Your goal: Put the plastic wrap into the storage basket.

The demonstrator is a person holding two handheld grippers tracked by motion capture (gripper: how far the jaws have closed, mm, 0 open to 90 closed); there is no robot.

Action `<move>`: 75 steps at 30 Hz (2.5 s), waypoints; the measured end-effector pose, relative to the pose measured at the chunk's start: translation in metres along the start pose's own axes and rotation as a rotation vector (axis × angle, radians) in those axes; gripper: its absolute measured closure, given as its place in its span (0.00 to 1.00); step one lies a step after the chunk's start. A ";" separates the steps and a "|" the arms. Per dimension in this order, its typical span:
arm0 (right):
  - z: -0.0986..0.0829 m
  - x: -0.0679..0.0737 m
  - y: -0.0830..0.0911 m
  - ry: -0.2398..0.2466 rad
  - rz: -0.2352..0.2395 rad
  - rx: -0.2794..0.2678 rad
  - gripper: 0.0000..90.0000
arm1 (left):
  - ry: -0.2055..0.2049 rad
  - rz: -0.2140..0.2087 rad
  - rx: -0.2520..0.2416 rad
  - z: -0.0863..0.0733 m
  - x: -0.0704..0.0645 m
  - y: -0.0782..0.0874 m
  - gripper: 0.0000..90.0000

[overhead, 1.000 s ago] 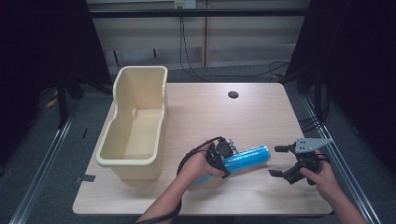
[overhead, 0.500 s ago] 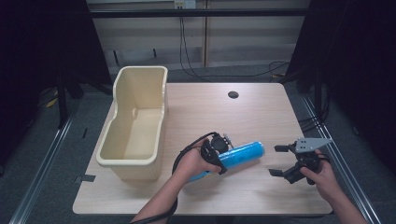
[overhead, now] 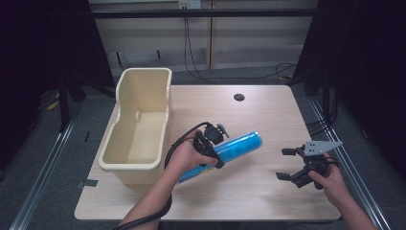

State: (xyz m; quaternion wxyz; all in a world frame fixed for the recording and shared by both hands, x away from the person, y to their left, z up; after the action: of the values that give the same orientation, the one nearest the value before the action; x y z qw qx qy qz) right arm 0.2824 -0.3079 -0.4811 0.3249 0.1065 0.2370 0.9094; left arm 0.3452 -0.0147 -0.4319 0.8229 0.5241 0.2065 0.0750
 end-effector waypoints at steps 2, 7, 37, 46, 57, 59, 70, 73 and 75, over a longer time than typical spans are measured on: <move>0.000 0.000 0.000 0.000 0.002 0.000 0.03 | 0.009 0.005 0.002 0.002 0.002 0.014 0.36; 0.001 0.000 0.001 -0.005 0.005 -0.005 0.03 | 0.023 0.016 -0.002 0.004 0.003 0.031 0.36; 0.002 0.000 0.000 -0.007 0.001 -0.014 0.02 | 0.145 0.037 -0.043 0.009 0.005 0.120 0.36; 0.002 0.001 -0.001 -0.008 0.006 -0.013 0.02 | 0.227 0.056 -0.069 -0.009 0.014 0.144 0.36; 0.001 0.002 -0.004 -0.003 0.006 -0.002 0.02 | 0.307 0.081 -0.098 -0.029 0.023 0.168 0.36; 0.001 0.001 -0.005 -0.003 0.009 -0.004 0.02 | 0.321 0.090 -0.102 -0.033 0.025 0.172 0.36; 0.007 0.004 -0.015 0.013 0.024 0.005 0.02 | 0.420 0.143 -0.141 -0.058 0.028 0.196 0.36; 0.008 0.004 -0.018 0.021 0.032 0.007 0.02 | 0.439 0.152 -0.146 -0.066 0.030 0.201 0.36; 0.009 0.005 -0.020 0.024 0.038 0.009 0.02 | 0.450 0.165 -0.143 -0.070 0.032 0.204 0.36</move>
State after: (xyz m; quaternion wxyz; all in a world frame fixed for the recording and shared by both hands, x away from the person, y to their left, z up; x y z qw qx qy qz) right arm 0.2923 -0.2881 -0.4834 0.3042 0.1014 0.2430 0.9155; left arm 0.3632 0.1443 -0.2836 0.7823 0.4497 0.3351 0.2710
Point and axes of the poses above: each handheld gripper's, and its own axes: y roughly backward along the jaws, z roughly out of its top, x roughly to its left, the point moved 4 cm from there along -y, roughly forward along the jaws, and after that the axes turned 9 degrees about -z, right-handed, at the moved point
